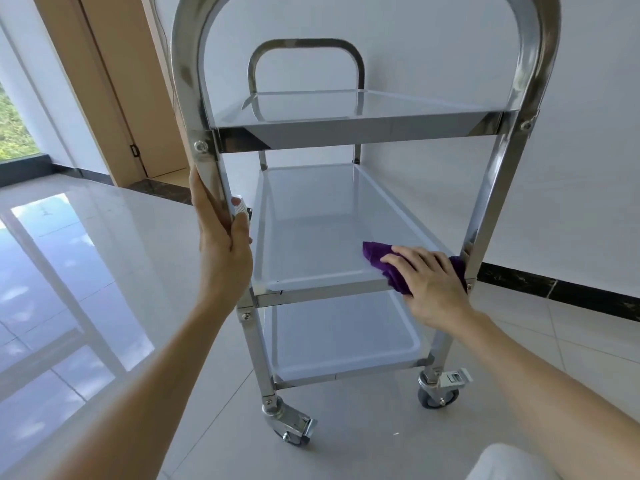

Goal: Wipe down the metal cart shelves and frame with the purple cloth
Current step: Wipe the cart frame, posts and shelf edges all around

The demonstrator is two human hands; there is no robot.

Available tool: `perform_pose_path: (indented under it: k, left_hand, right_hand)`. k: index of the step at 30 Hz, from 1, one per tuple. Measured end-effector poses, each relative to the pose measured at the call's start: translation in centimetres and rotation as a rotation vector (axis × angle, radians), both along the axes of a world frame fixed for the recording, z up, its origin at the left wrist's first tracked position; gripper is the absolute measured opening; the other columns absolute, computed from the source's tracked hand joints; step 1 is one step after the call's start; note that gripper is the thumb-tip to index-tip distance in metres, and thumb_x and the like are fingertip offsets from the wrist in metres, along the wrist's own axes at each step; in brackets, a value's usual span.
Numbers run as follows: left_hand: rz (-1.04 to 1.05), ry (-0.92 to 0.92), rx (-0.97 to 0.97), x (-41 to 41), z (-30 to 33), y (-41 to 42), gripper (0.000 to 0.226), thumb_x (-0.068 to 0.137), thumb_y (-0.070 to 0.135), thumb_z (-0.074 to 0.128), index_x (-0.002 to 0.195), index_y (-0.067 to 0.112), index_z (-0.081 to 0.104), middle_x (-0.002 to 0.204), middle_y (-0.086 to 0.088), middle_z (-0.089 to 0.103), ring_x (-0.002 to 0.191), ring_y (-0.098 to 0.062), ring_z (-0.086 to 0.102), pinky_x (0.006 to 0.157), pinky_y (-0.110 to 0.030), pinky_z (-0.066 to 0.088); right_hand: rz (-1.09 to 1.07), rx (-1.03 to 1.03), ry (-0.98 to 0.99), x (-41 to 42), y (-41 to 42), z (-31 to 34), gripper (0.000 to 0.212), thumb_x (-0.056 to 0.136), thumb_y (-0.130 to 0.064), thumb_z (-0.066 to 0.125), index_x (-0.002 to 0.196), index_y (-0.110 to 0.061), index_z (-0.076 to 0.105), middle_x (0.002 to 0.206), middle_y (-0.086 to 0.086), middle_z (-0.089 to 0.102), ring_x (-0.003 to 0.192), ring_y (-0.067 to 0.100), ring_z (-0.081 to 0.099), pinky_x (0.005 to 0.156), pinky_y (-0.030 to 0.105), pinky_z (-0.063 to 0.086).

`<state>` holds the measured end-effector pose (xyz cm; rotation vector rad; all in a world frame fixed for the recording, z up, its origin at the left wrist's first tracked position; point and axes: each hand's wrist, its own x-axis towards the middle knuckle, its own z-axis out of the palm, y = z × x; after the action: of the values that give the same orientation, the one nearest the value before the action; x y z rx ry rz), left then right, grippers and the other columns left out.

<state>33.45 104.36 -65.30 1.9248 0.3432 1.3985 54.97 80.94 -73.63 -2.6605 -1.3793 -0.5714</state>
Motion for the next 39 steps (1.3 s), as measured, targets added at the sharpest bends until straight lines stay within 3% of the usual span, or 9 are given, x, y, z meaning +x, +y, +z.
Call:
perform_pose_path:
  k: [7,14,17,20,24,28,31,33,39]
  left_hand:
    - [0.028,0.002,0.015,0.4,-0.2,-0.4,0.074,0.102,0.008,0.041,0.155,0.037,-0.003,0.153,-0.026,0.031,0.121,-0.051,0.048,0.080,-0.029,0.056]
    - [0.078,0.040,-0.016,0.6,-0.3,-0.6,0.074,0.098,0.013,0.039,0.156,0.034,-0.003,0.152,-0.027,0.032,0.132,-0.059,0.035,0.102,-0.069,0.039]
    - [0.073,0.047,0.009,0.4,-0.3,-0.4,0.075,0.099,0.014,0.039,0.156,0.034,-0.004,0.151,-0.030,0.033,0.130,-0.057,0.039,0.100,-0.059,0.047]
    - [0.039,0.026,0.018,0.3,-0.3,-0.2,0.075,0.102,0.010,0.041,0.156,0.035,-0.004,0.148,-0.033,0.034,0.120,-0.052,0.050,0.076,-0.025,0.057]
    - [0.003,-0.027,0.028,0.3,-0.2,-0.6,0.075,0.102,0.008,0.042,0.156,0.035,-0.002,0.147,-0.029,0.035,0.100,-0.043,0.056,0.068,-0.016,0.052]
    - [0.035,-0.062,0.024,0.7,-0.4,-0.6,0.075,0.102,0.008,0.042,0.156,0.039,0.000,0.150,-0.022,0.036,0.098,-0.039,0.057,0.069,-0.018,0.054]
    - [0.051,-0.080,0.024,0.8,-0.6,-0.6,0.074,0.102,0.011,0.043,0.155,0.044,0.002,0.149,-0.018,0.038,0.099,-0.039,0.057,0.071,-0.026,0.054]
    - [0.057,-0.076,0.025,0.7,-0.7,-0.5,0.074,0.100,0.014,0.043,0.154,0.044,0.002,0.146,-0.017,0.041,0.098,-0.040,0.058,0.070,-0.028,0.053]
    - [0.068,-0.083,0.014,0.9,-1.2,0.0,0.072,0.098,0.019,0.044,0.155,0.040,0.006,0.136,-0.015,0.051,0.082,-0.030,0.060,0.064,-0.026,0.052]
  right_hand:
    - [0.152,-0.053,0.016,-5.7,6.5,-0.2,0.074,0.089,-0.030,0.061,0.152,-0.032,0.022,0.162,-0.007,0.016,0.145,0.028,0.018,0.116,0.049,0.015]
    - [0.307,-0.085,0.046,-12.9,13.2,0.1,0.085,0.085,-0.012,0.067,0.150,-0.031,0.017,0.163,0.000,0.010,0.147,0.035,0.009,0.120,0.055,0.006]
    - [0.335,-0.068,0.020,-13.1,13.3,0.4,0.092,0.078,-0.004,0.070,0.149,-0.032,0.018,0.161,-0.001,0.014,0.145,0.032,0.013,0.120,0.051,0.012]
    - [0.312,-0.037,-0.063,-11.3,11.4,0.1,0.101,0.071,-0.003,0.075,0.150,-0.033,0.019,0.159,-0.004,0.018,0.142,0.029,0.021,0.116,0.046,0.021]
    - [0.178,0.004,-0.073,-7.4,6.3,-0.6,0.096,0.074,-0.002,0.070,0.151,-0.032,0.021,0.159,-0.008,0.021,0.141,0.028,0.024,0.115,0.044,0.021]
    - [0.154,0.357,0.248,-4.6,0.0,1.0,0.061,0.092,-0.007,0.061,0.145,-0.029,0.040,0.147,-0.011,0.041,0.132,0.016,0.037,0.112,0.031,0.026]
    - [0.110,0.809,0.965,-4.4,-4.6,4.4,0.042,0.094,-0.008,0.064,0.128,-0.031,0.055,0.119,-0.002,0.065,0.102,0.011,0.066,0.091,0.024,0.052]
    - [0.057,1.109,1.381,-4.2,-7.6,6.5,0.033,0.093,-0.002,0.063,0.119,-0.023,0.062,0.101,0.009,0.074,0.083,0.023,0.074,0.071,0.036,0.061]
    - [0.041,1.446,1.212,-2.8,-11.9,12.2,0.034,0.095,-0.004,0.060,0.126,-0.019,0.061,0.104,-0.003,0.076,0.090,0.018,0.075,0.067,0.038,0.061]
